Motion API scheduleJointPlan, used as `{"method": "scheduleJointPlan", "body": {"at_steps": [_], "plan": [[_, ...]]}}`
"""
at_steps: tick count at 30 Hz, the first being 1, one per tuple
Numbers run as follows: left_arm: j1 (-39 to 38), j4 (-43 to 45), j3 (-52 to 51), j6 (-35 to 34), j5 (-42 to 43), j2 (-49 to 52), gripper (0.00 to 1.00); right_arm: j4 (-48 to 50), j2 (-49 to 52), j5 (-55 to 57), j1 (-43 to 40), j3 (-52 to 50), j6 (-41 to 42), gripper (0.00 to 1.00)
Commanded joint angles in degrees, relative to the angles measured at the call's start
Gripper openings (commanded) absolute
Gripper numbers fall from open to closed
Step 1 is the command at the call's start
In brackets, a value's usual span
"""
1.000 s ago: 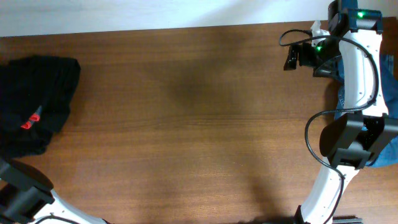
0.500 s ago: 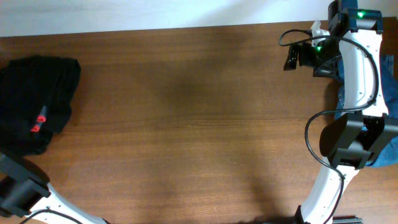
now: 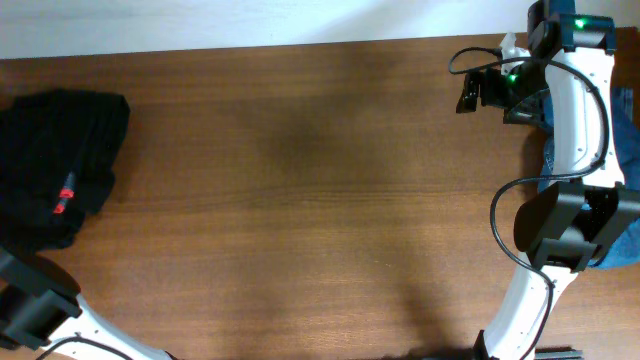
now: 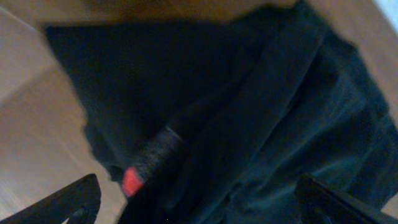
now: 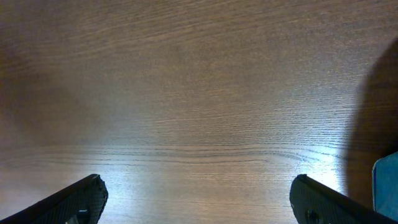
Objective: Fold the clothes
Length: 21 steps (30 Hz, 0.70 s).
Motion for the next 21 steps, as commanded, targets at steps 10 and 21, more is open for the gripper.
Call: {"method": "scheduleJointPlan", "body": {"at_steps": [10, 21], "plan": [[-2.4, -1.0, 4.0, -1.1, 8.1, -4.9, 0.2, 0.0, -1.5, 0.3, -0.1, 0.9, 0.3, 0.99], [-3.8, -0.9, 0.4, 1.9, 4.1, 0.1, 0.12, 0.0, -1.5, 0.3, -0.1, 0.9, 0.3, 0.99]]}}
